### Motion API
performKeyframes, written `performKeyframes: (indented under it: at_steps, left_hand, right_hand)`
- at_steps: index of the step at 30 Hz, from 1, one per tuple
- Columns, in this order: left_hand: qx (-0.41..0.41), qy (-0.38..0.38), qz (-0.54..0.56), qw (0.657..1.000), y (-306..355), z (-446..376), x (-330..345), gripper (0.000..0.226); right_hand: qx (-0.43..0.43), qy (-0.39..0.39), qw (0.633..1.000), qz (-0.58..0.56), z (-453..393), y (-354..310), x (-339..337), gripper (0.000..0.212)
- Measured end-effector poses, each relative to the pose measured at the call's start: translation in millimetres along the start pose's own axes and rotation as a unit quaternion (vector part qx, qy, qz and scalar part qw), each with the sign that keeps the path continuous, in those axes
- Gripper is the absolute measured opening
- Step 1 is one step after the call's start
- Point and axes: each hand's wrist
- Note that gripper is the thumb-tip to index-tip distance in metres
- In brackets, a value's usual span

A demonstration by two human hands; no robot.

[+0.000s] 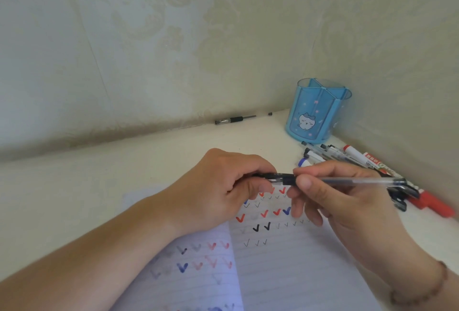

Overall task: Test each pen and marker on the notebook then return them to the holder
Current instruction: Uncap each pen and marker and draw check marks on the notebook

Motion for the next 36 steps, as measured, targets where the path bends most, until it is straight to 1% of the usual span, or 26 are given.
performKeyframes:
  at_steps: [3, 8, 10, 11, 12, 13, 14, 15, 17, 18, 19, 20, 21, 22, 23, 26, 29, 32, 36]
  left_hand:
    - [-0.020, -0.004, 0.044, 0.999, 2, 0, 2, 0.012]
    - [-0.008, 0.009, 0.090, 0.996, 6, 0, 4, 0.009]
    - [-0.013, -0.002, 0.108, 0.994, 9, 0, 6, 0.020]
    - [-0.021, -0.009, 0.100, 0.995, 9, 1, 6, 0.028]
    - [-0.032, -0.014, 0.081, 0.996, 7, 1, 6, 0.039]
    - [-0.044, -0.014, 0.048, 0.998, 3, 1, 4, 0.048]
    - [-0.054, -0.007, 0.006, 0.999, 0, 1, 2, 0.053]
    - [-0.060, 0.005, -0.034, 0.998, -5, 1, 0, 0.053]
    - [-0.068, 0.029, -0.083, 0.994, -10, 1, -3, 0.045]
    - [-0.073, 0.036, -0.095, 0.992, -12, 1, -4, 0.040]
    - [-0.082, 0.040, -0.103, 0.991, -14, 1, -4, 0.035]
    - [-0.093, 0.041, -0.109, 0.989, -16, 1, -4, 0.030]
    - [-0.106, 0.043, -0.113, 0.987, -17, 1, -5, 0.026]
    - [-0.119, 0.044, -0.116, 0.985, -17, 2, -6, 0.024]
    - [-0.130, 0.045, -0.119, 0.983, -17, 2, -6, 0.023]
    - [-0.152, 0.045, -0.132, 0.978, -15, 2, -7, 0.022]
    - [-0.165, 0.032, -0.185, 0.968, -11, 1, -9, 0.025]
    - [-0.173, 0.033, -0.207, 0.962, -8, 0, -11, 0.027]
    - [-0.175, 0.045, -0.222, 0.958, -7, 0, -14, 0.029]
  right_hand:
    - [-0.011, 0.012, 1.000, 0.005, 4, 1, 2, 0.031]
    - [-0.040, -0.011, 0.999, 0.005, 1, -1, 3, 0.035]
    - [-0.067, -0.016, 0.997, 0.023, -2, -1, 1, 0.033]
    - [-0.089, -0.011, 0.995, 0.047, -4, -1, -3, 0.030]
    - [-0.116, -0.004, 0.988, 0.100, -5, -2, -10, 0.028]
    - [-0.139, 0.008, 0.973, 0.184, -6, -3, -19, 0.032]
    - [-0.147, 0.024, 0.949, 0.277, -8, -5, -30, 0.039]
    - [-0.134, 0.052, 0.919, 0.367, -10, -7, -43, 0.045]
    - [-0.059, 0.101, 0.857, 0.502, -16, -9, -69, 0.048]
    - [-0.012, 0.108, 0.822, 0.559, -18, -9, -80, 0.048]
    - [0.027, 0.103, 0.788, 0.607, -20, -7, -88, 0.047]
    - [0.062, 0.090, 0.761, 0.639, -22, -4, -94, 0.046]
    - [0.091, 0.079, 0.745, 0.656, -24, 0, -98, 0.045]
    - [0.113, 0.073, 0.740, 0.659, -25, 3, -100, 0.044]
    - [0.127, 0.073, 0.742, 0.654, -26, 6, -101, 0.044]
    - [0.129, 0.086, 0.760, 0.631, -28, 14, -100, 0.045]
    - [0.094, 0.111, 0.766, 0.626, -28, 16, -97, 0.039]
    - [0.060, 0.121, 0.769, 0.625, -26, 12, -92, 0.031]
    - [0.009, 0.142, 0.754, 0.641, -23, 2, -80, 0.022]
Point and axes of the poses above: each hand's wrist, its own z-axis away from the middle knuckle, its own x-axis out of the palm, y = z × x, and after that the axes turned 11 degrees about z, right-handed
